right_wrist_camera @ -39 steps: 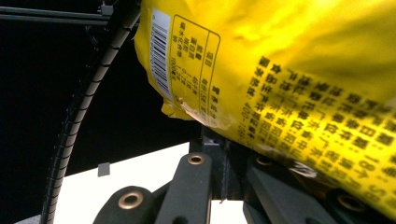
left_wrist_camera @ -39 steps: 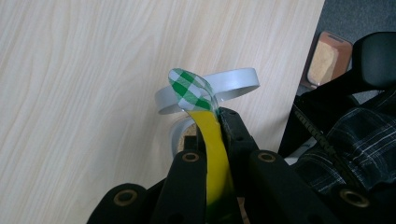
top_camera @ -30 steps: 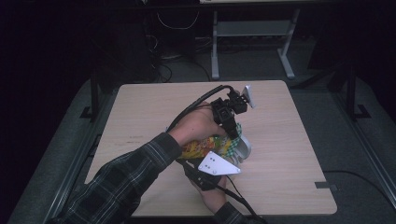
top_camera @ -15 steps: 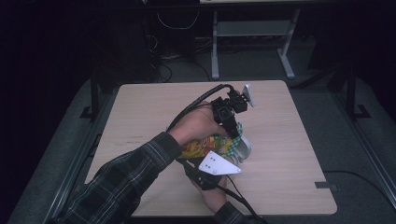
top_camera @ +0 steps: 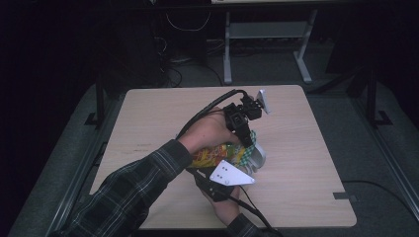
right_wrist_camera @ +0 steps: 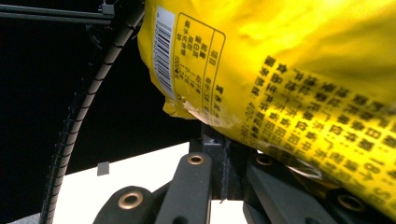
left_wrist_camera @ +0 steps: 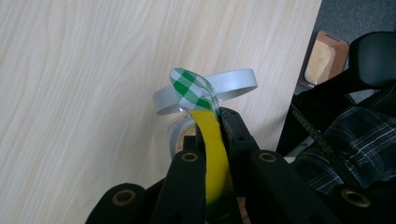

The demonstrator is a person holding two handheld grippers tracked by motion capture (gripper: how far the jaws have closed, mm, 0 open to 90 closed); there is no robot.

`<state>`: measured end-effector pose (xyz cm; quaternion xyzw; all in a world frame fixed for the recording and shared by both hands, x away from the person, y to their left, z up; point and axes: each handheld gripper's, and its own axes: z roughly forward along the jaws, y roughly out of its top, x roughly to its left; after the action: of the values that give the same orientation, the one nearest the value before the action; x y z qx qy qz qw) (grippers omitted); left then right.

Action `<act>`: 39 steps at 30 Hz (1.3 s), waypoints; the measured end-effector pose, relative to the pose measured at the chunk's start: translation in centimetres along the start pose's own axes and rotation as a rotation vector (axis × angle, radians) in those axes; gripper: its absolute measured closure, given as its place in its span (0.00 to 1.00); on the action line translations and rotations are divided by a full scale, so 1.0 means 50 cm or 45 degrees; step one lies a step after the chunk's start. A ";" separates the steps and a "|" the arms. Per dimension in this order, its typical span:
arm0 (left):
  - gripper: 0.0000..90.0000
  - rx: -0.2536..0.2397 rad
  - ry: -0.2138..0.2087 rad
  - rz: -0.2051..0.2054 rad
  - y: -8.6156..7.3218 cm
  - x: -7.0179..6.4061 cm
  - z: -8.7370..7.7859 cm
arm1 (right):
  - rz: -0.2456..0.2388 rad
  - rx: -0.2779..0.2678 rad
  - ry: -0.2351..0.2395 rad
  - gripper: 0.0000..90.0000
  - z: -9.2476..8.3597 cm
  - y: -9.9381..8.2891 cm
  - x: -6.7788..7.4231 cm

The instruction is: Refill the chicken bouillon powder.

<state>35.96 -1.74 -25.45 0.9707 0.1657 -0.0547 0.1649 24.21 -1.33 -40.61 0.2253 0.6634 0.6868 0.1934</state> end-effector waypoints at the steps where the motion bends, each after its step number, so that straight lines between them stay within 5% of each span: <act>1: 0.97 0.000 0.000 0.000 0.000 0.000 0.000 | -0.002 0.000 0.000 1.00 0.000 0.000 -0.001; 39: 0.96 0.000 0.016 0.004 0.008 -0.002 -0.003 | 0.003 -0.013 -0.003 1.00 -0.002 0.004 -0.003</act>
<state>36.02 -2.06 -25.20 0.9713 0.1653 -0.0485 0.1639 24.28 -1.50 -40.44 0.2258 0.6595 0.6901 0.1946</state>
